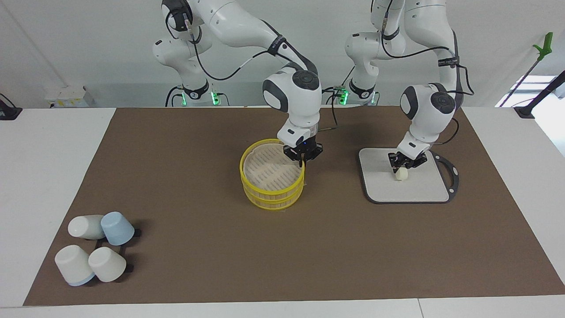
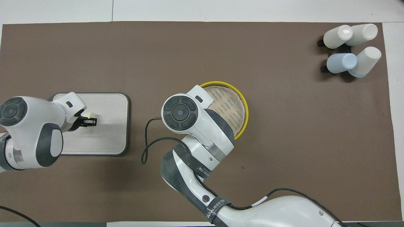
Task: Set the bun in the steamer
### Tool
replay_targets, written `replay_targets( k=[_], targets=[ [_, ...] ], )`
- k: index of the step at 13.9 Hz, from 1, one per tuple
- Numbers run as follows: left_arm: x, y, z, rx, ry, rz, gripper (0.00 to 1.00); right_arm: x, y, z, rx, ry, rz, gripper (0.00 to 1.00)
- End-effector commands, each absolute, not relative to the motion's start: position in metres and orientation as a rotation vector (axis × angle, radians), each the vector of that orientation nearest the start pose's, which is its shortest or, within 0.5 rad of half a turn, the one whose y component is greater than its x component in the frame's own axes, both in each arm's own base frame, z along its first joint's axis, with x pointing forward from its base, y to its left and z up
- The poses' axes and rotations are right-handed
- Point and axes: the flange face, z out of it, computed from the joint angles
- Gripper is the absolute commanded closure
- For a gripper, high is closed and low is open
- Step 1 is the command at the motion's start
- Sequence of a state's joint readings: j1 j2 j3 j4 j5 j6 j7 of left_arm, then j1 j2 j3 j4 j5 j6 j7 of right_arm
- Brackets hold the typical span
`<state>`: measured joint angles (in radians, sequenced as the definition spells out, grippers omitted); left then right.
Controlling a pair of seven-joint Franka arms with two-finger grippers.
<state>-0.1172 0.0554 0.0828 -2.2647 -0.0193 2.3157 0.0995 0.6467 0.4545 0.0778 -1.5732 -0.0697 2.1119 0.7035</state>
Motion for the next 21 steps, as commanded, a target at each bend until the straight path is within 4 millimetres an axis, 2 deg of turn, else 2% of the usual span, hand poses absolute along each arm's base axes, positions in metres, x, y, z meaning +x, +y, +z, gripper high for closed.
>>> replay_targets(
  k=[1, 2, 3, 4, 5, 6, 7, 8, 10, 11, 13, 14, 15, 19, 20, 21],
  targets=[
    [0.559, -0.041, 0.398, -3.166, 0.077, 0.093, 0.71, 0.549, 0.424, 0.430, -3.209, -0.156, 0.005, 1.00],
    [0.566, -0.053, 0.423, -3.172, 0.030, 0.108, 0.70, 0.564, 0.408, 0.461, -3.221, -0.199, 0.040, 1.00],
    [0.571, -0.067, 0.451, -3.186, -0.021, 0.120, 0.70, 0.579, 0.375, 0.480, -3.223, -0.267, 0.087, 1.00],
    [0.574, -0.089, 0.471, -3.194, -0.103, 0.131, 0.70, 0.591, 0.331, 0.503, -3.207, -0.342, 0.122, 1.00],
    [0.577, -0.121, 0.480, -3.189, -0.185, 0.117, 0.70, 0.601, 0.280, 0.524, -3.196, -0.407, 0.162, 1.00],
    [0.574, -0.168, 0.485, -3.183, -0.286, 0.081, 0.70, 0.605, 0.238, 0.530, -3.190, -0.489, 0.270, 1.00],
    [0.563, -0.216, 0.486, -3.189, -0.346, 0.032, 0.70, 0.606, 0.201, 0.539, -3.170, -0.596, 0.341, 1.00],
    [0.549, -0.263, 0.485, -3.203, -0.374, -0.013, 0.70, 0.605, 0.175, 0.542, -3.158, -0.668, 0.402, 1.00],
    [0.527, -0.350, 0.455, -3.237, -0.429, -0.099, 0.70, 0.606, 0.134, 0.542, -3.220, -0.794, 0.501, 1.00],
    [0.511, -0.381, 0.436, -3.258, -0.391, -0.128, 0.69, 0.606, 0.119, 0.541, -3.226, -0.857, 0.546, 1.00],
    [0.481, -0.418, 0.404, -3.281, -0.284, -0.155, 0.67, 0.610, 0.079, 0.535, -3.197, -0.868, 0.588, 1.00],
    [0.470, -0.437, 0.381, -3.262, -0.226, -0.134, 0.66, 0.610, 0.071, 0.530, -3.187, -0.855, 0.603, 1.00],
    [0.465, -0.447, 0.363, -3.251, -0.197, -0.130, 0.66, 0.608, 0.070, 0.531, -3.189, -0.851, 0.604, 1.00],
    [0.463, -0.456, 0.333, -3.261, -0.204, -0.163, 0.65, 0.607, 0.071, 0.530, -3.189, -0.849, 0.605, 1.00],
    [0.462, -0.457, 0.329, -3.262, -0.232, -0.165, 0.52, 0.607, 0.072, 0.530, -3.189, -0.844, 0.604, 1.00],
    [0.463, -0.458, 0.331, -3.263, -0.252, -0.167, 0.26, 0.606, 0.071, 0.530, -3.190, -0.842, 0.604, 1.00]
  ],
)
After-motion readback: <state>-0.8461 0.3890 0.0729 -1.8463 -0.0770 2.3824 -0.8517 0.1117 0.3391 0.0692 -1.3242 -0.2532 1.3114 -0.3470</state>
